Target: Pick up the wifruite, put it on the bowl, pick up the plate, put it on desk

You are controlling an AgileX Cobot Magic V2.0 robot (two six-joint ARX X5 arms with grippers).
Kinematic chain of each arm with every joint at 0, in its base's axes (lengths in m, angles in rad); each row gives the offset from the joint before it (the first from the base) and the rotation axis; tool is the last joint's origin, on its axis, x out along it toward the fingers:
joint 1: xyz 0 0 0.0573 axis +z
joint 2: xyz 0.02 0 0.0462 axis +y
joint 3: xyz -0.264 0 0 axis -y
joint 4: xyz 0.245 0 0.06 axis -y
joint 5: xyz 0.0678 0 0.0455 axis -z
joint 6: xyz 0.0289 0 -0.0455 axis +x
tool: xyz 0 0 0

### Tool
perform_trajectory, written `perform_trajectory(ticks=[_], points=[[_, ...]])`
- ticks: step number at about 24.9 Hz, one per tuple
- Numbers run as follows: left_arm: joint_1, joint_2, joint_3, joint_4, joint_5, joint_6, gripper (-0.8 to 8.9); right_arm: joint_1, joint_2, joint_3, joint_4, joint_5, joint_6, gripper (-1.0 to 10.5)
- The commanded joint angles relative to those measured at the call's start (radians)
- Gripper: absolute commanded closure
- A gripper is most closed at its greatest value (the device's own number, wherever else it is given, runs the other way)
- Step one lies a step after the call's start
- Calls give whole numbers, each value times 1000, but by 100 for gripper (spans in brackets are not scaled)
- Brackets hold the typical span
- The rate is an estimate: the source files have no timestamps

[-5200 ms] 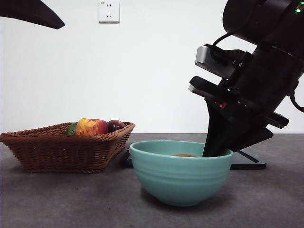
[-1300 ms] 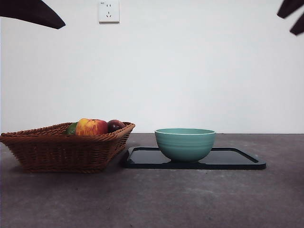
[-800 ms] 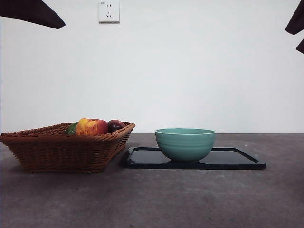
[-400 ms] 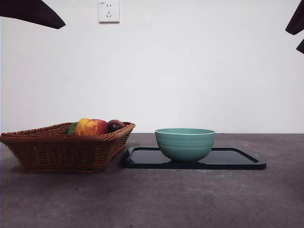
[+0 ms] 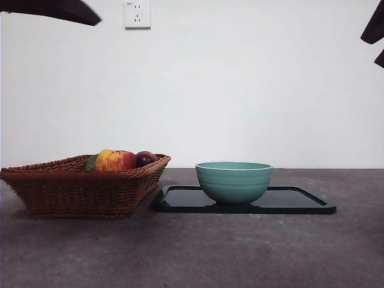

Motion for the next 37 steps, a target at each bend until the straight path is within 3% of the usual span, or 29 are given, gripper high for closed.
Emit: perform_trajectory(ticks=[1,9,15,21,29,37], points=[[-6,53,51,33,-61,3,469,7,3,8,7,-6,-5,770],[-6,310,278,26,-82,90,469,7,3,8,6,-18,-5,770],[-5,651,594,23,-83,167,469,7,2,8,-35,-57,-5,770],[2,919,793,19,-118,249,469,7,-48,8,-74,-71,-5,770],[2,1128,870,27,-139,343,470,7,-97,8,-122,-70,-4,770],[-17,1213,870,36,-164,407,470,7,-96,8,-124,-69,-5,770]])
